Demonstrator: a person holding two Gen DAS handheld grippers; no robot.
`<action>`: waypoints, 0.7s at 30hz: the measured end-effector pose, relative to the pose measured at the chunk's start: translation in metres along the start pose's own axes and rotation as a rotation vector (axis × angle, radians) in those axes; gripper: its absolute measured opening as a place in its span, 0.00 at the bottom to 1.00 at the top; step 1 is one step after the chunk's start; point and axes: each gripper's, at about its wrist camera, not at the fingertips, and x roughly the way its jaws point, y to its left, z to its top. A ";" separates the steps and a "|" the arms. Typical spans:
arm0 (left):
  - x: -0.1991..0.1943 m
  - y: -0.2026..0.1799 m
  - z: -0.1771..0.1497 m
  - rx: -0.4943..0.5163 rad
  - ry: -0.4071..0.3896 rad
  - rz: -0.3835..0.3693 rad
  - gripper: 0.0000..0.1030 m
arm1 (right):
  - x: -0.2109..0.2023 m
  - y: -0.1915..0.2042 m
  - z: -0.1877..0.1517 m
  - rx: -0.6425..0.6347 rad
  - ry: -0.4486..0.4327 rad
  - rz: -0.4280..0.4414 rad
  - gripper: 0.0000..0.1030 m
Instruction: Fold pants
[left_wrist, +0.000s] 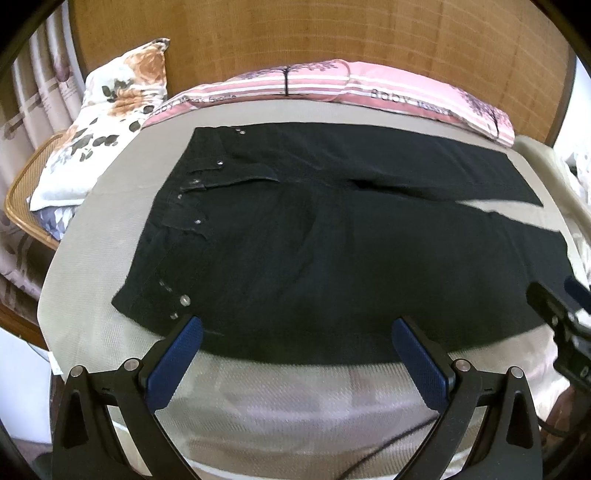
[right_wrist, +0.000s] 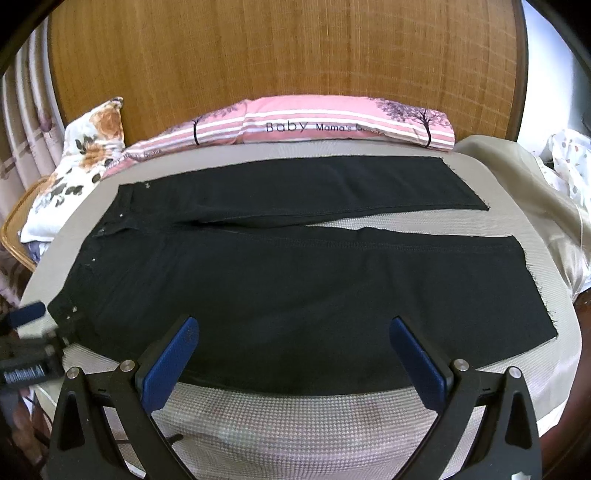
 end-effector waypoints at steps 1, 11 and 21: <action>0.001 0.005 0.006 -0.013 -0.002 0.003 0.98 | 0.001 -0.001 0.002 0.008 0.004 -0.007 1.00; 0.016 0.092 0.088 -0.187 -0.033 0.017 0.98 | 0.030 -0.009 0.053 0.031 0.041 0.111 1.00; 0.100 0.167 0.174 -0.258 -0.003 -0.219 0.70 | 0.087 0.008 0.125 0.090 0.071 0.264 1.00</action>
